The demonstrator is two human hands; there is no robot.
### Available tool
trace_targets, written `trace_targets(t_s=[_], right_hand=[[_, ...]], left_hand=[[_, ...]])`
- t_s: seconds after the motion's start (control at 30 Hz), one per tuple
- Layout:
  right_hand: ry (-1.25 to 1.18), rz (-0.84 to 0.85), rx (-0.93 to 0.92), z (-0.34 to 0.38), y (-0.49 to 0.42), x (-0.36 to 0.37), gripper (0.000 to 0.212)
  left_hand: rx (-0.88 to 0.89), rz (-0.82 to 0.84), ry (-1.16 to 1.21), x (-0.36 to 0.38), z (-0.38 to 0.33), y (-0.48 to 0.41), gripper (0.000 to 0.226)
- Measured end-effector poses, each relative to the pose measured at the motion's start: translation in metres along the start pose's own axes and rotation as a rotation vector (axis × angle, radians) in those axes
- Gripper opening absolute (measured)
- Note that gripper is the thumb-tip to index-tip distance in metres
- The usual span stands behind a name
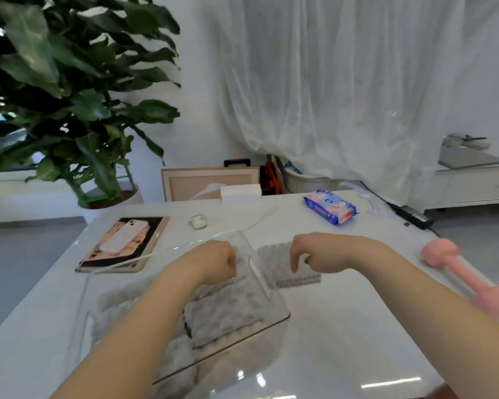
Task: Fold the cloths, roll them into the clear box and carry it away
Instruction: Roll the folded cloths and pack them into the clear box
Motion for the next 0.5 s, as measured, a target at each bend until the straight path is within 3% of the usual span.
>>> trace_targets(t_s=[0.13,0.23,0.33,0.5], right_hand=[[-0.039,0.033,0.220,-0.076,0.036,0.004,0.051],[-0.058,0.074,0.353,-0.123,0.061,0.024,0.045],[-0.109,0.142,0.421,-0.150,0.081,0.051,0.038],[-0.289,0.118,0.498,-0.185,0.098,0.108,0.032]], left_hand=[[0.037,-0.166,0.055,0.006,-0.052,-0.037,0.023],[-0.107,-0.236,0.036,0.024,-0.084,-0.069,0.020],[-0.209,-0.114,0.045,0.054,-0.105,-0.098,0.019],[-0.316,0.178,-0.202,0.133,-0.099,-0.148,0.058]])
Point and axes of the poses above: each hand's wrist, its own y-axis away from the middle knuckle, its own x-axis out of the palm, z = x × y, the point moved 5 cm from there along -y, towards the middle knuckle, and after that the axes turned 12 degrees about -z, right-handed, at the moved point
